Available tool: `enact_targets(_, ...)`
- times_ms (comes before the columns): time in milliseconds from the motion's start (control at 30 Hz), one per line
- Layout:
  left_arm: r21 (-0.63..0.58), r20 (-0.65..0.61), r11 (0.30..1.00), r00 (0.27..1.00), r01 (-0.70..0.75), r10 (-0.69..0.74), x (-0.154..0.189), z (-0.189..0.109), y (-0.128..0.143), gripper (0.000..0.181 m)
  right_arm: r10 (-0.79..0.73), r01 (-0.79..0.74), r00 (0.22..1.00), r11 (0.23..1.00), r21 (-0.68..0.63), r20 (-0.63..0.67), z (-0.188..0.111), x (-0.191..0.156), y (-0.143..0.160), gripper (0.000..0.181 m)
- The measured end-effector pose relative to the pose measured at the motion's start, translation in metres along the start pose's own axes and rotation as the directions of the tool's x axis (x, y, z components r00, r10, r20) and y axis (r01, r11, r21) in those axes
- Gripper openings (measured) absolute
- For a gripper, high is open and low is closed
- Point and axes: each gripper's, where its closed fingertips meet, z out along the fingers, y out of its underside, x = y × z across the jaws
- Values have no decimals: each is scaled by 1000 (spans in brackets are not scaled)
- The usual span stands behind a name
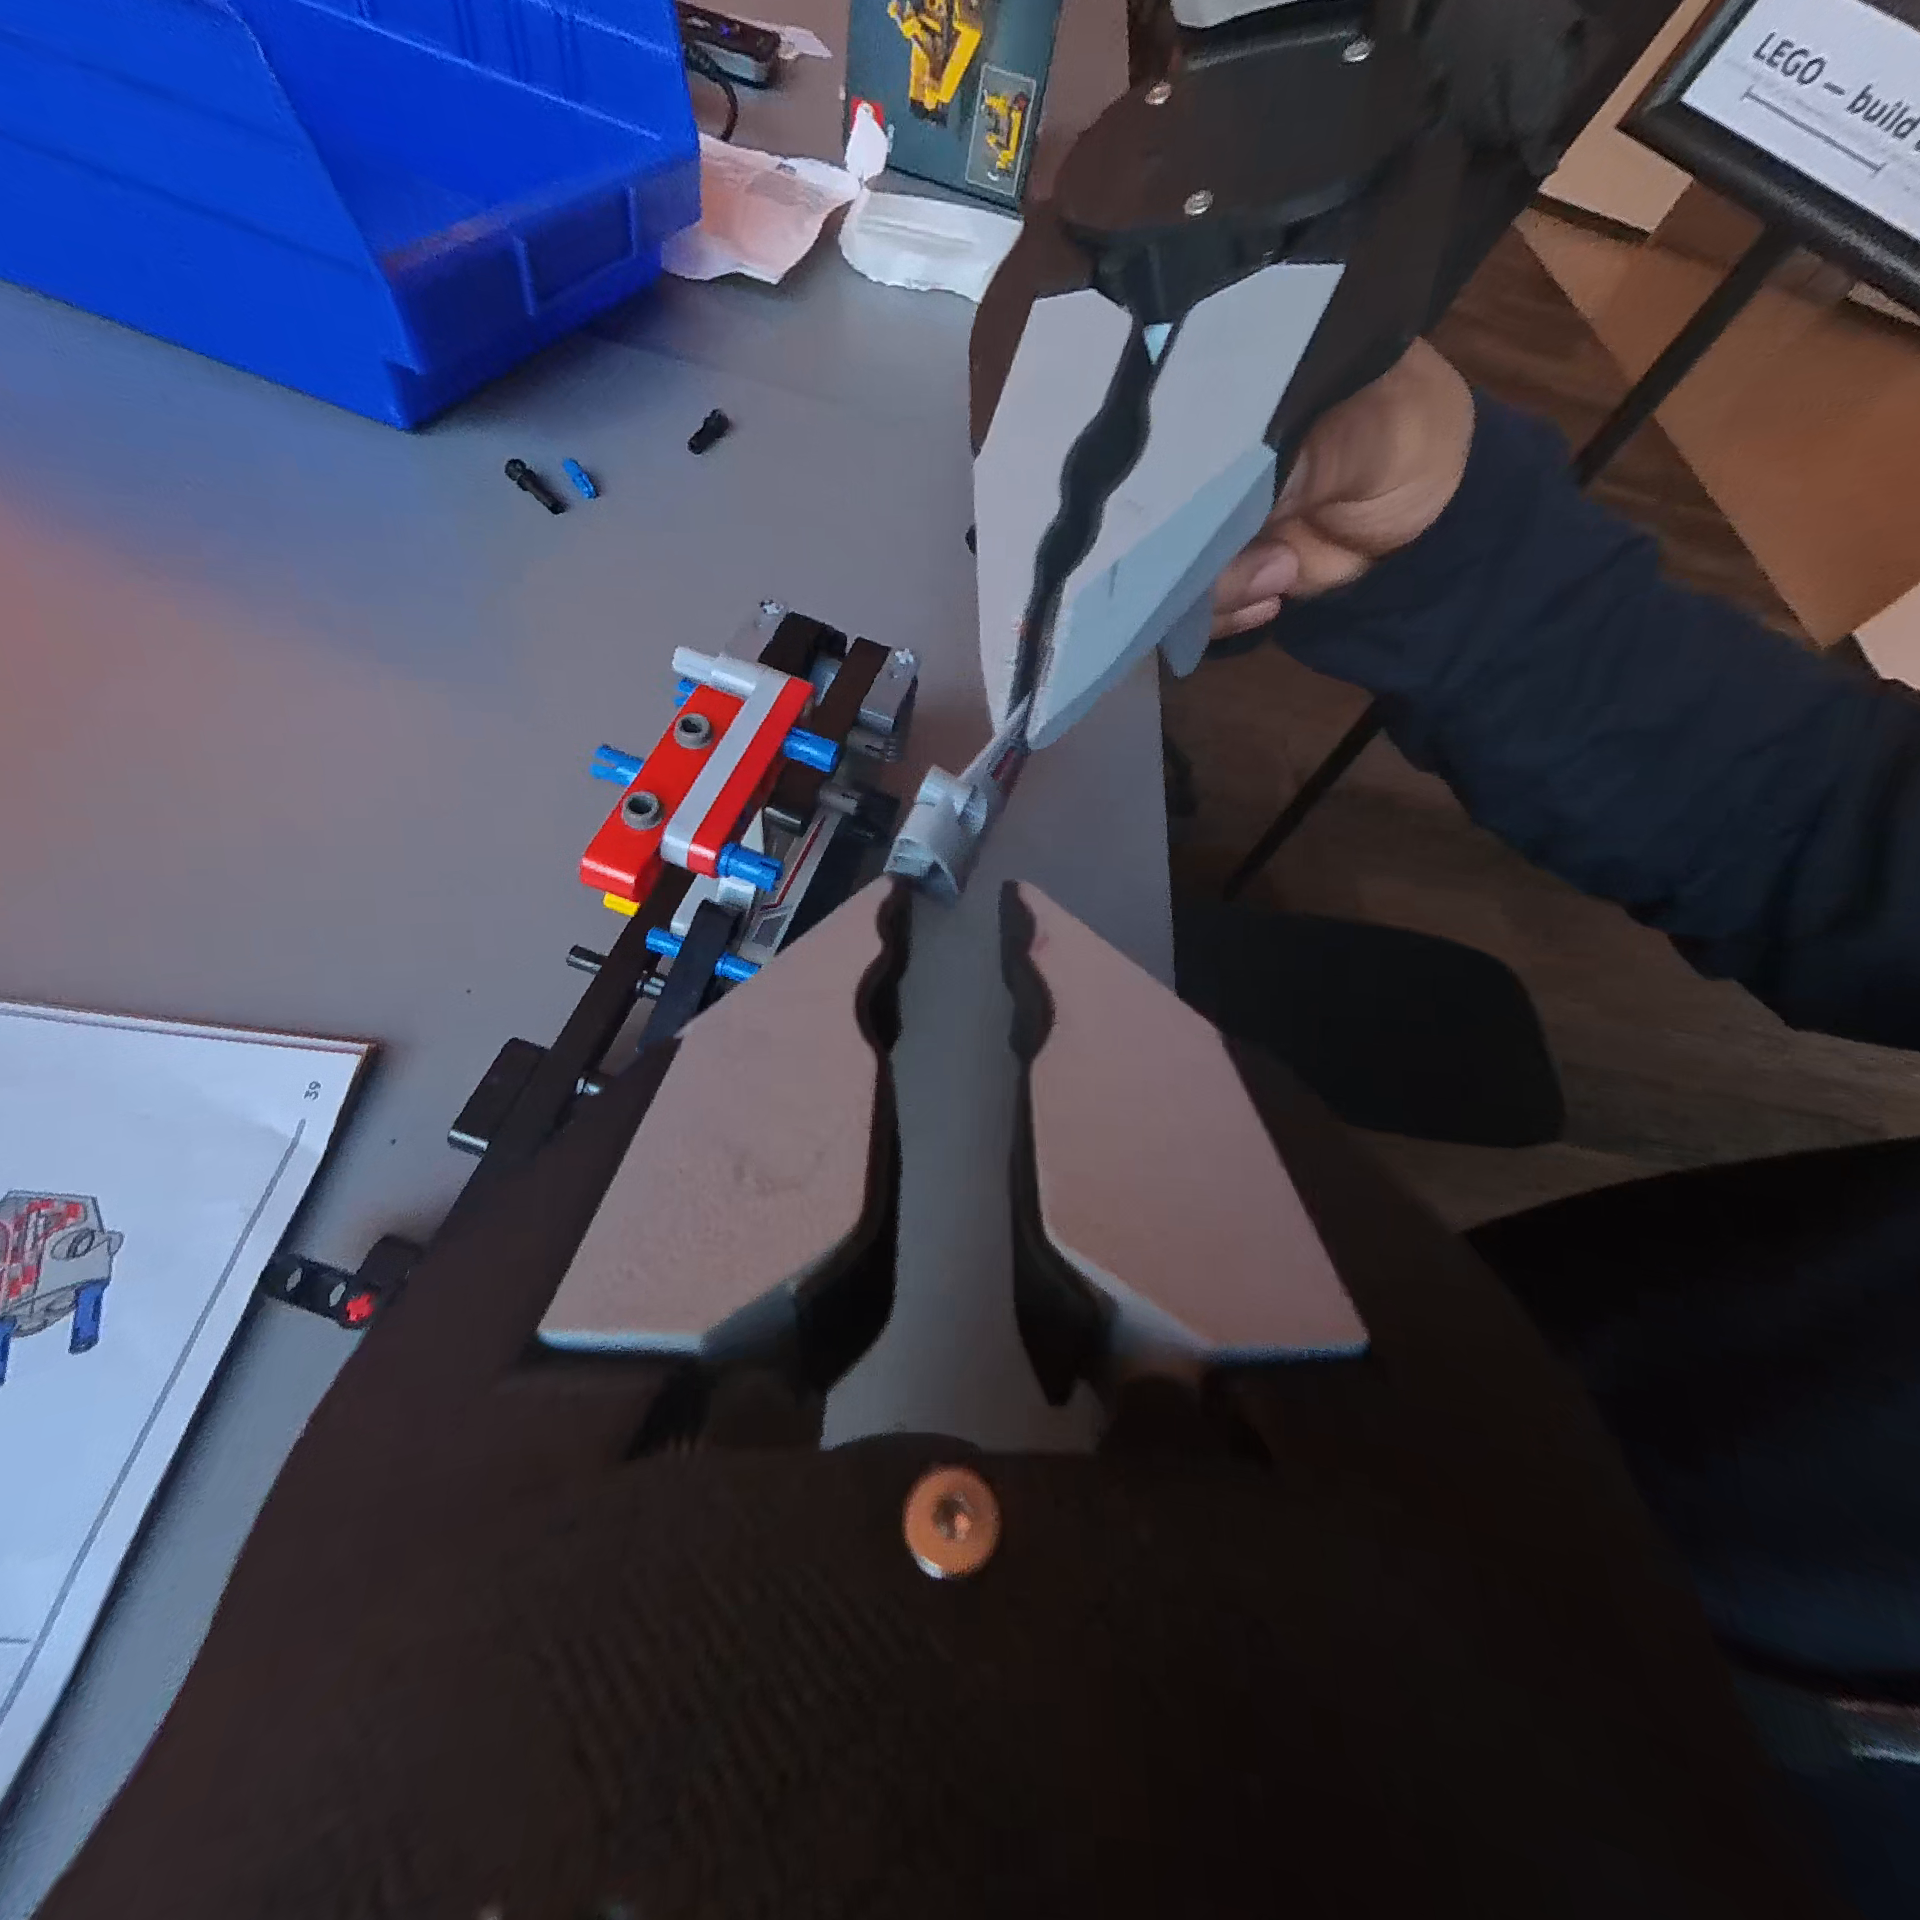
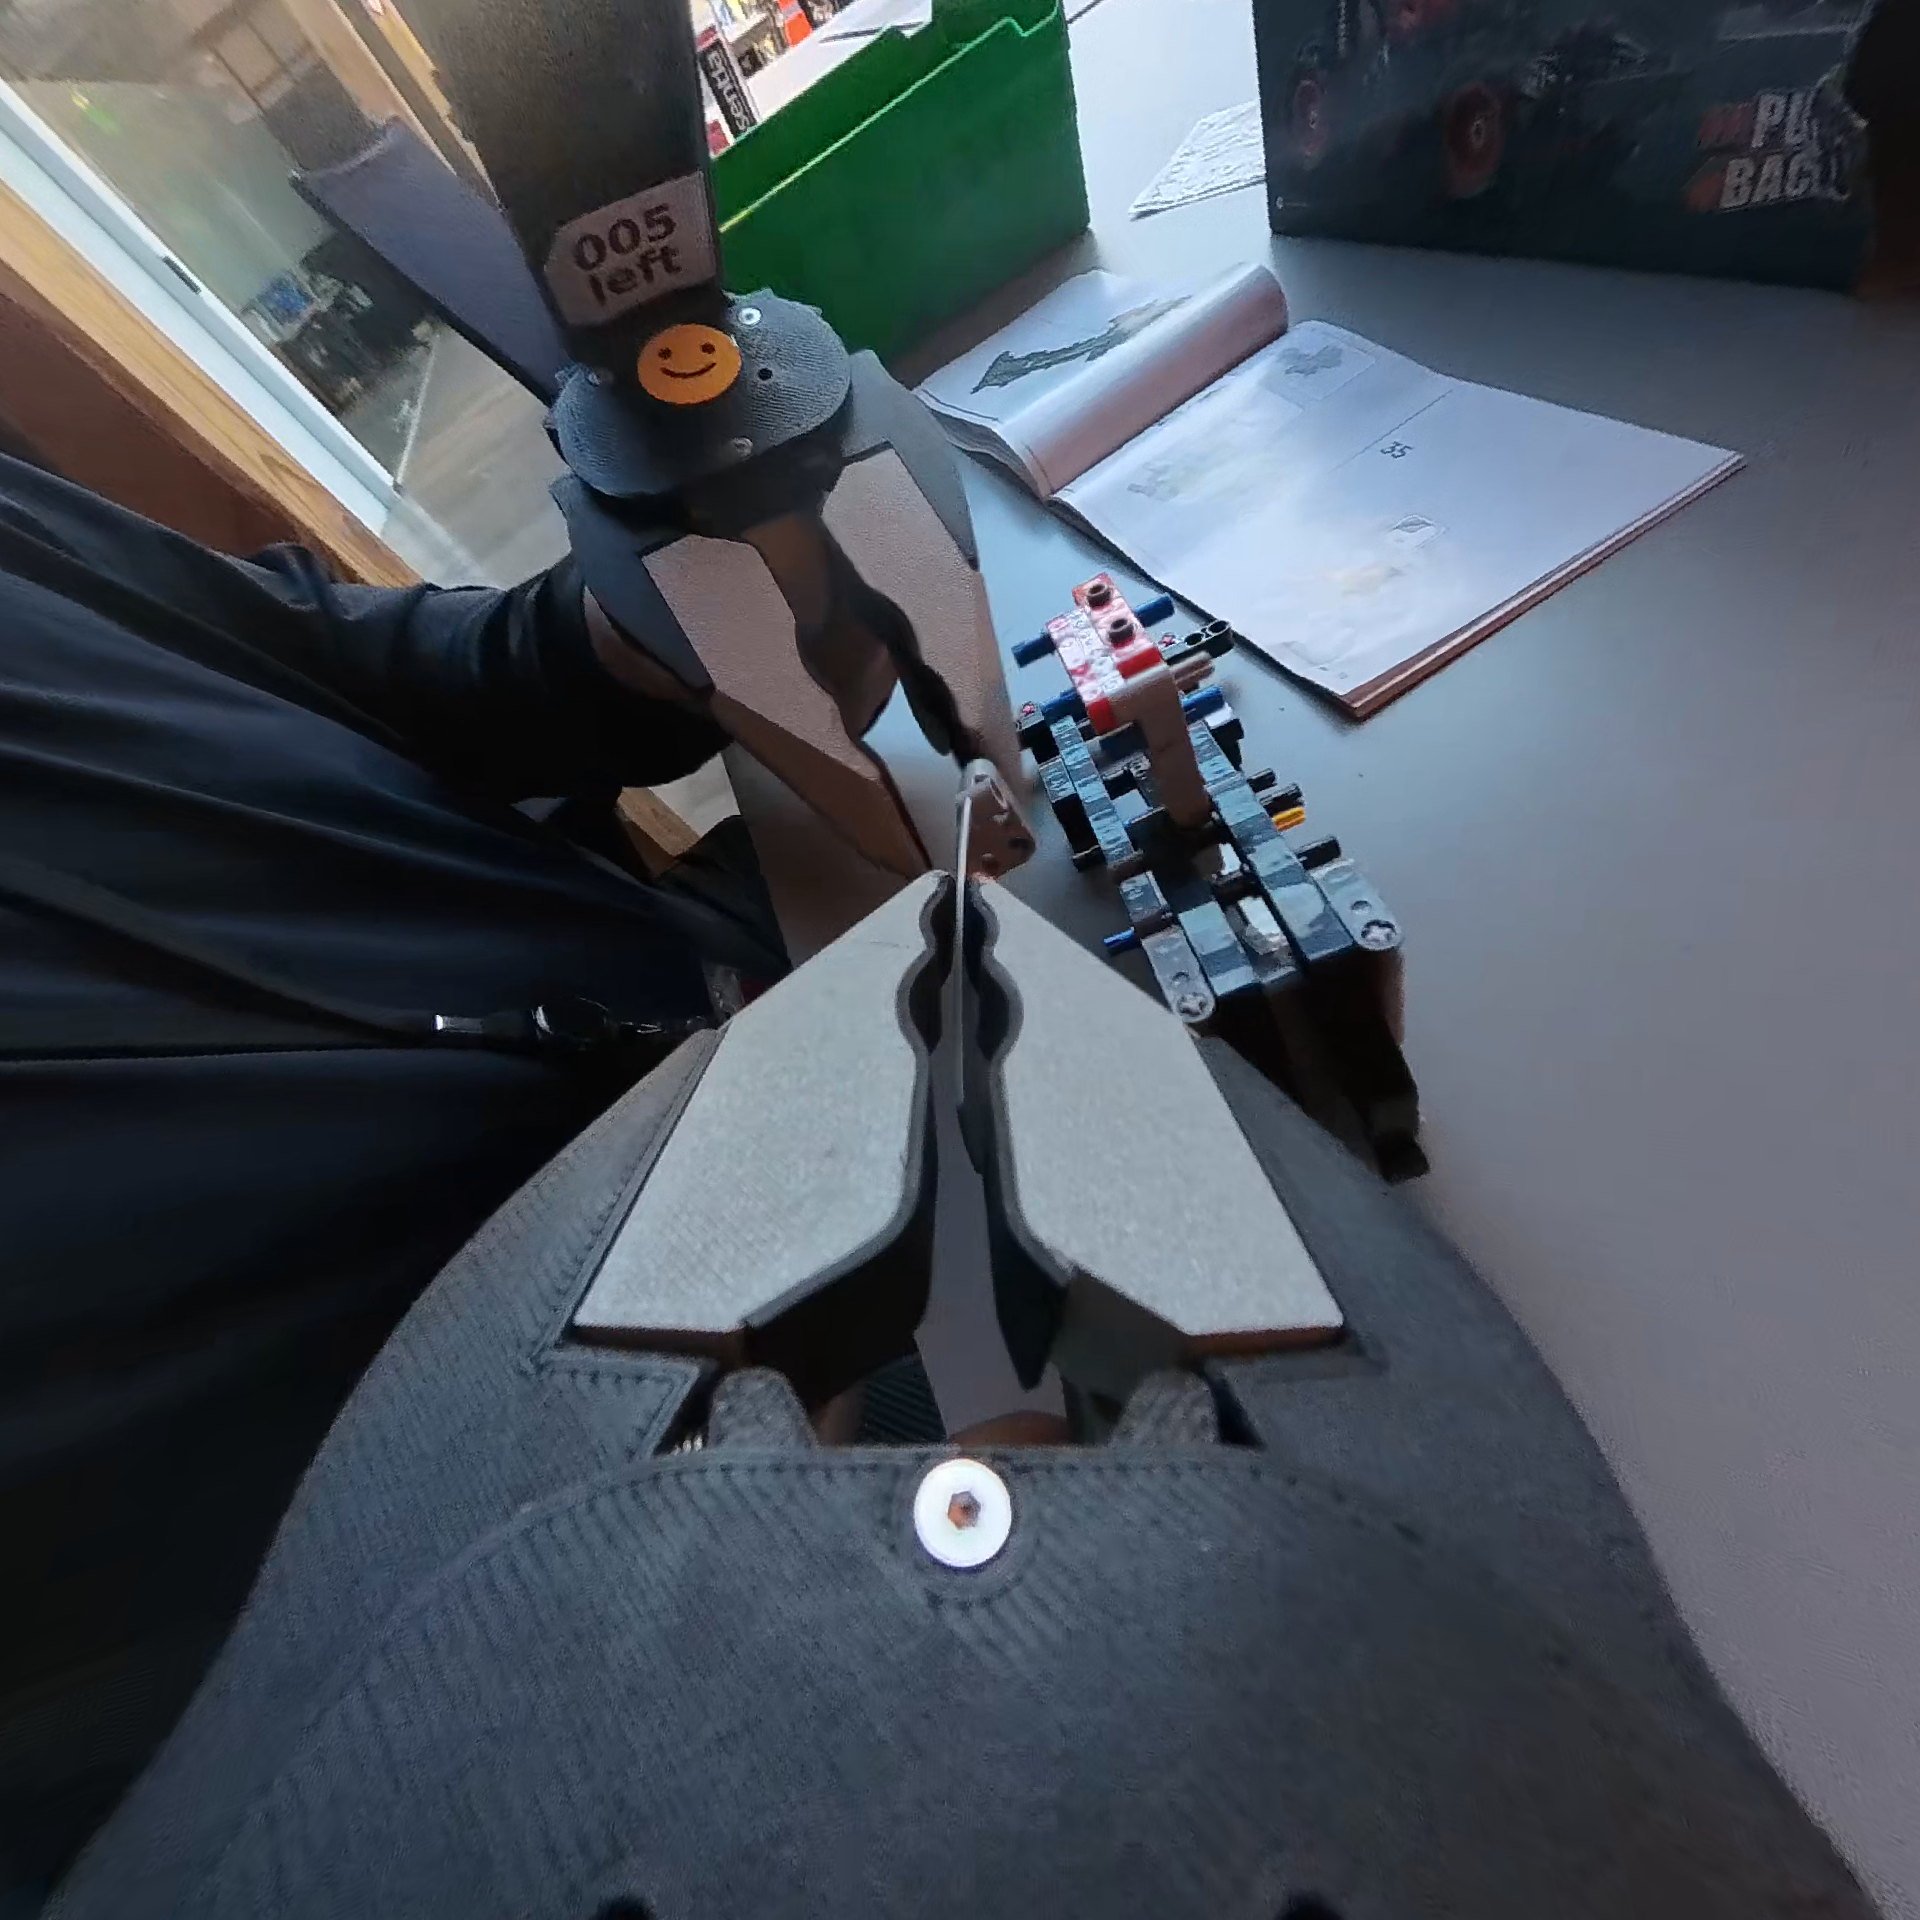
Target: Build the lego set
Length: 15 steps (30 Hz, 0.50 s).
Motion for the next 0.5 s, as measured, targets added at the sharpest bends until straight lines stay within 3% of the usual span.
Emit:
enact_targets(167, 28, -25, 1000, 1000, 13, -12, -3, 1, -2, 5, -7, 7, 1000, 1000, 6, -5, -4, 1, 1, 0)
enact_targets(400, 58, -36, 998, 999, 6, -4, -3, 1, -4, 0, -187, 173, 977, 976, -132, -104, 7, 2, 11, 0)
enact_targets(500, 27, 50, 1000, 999, -6, 4, -13, -8, 7, 0, -210, 168, 959, 963, -213, -189, 14, 17, 22, 0)
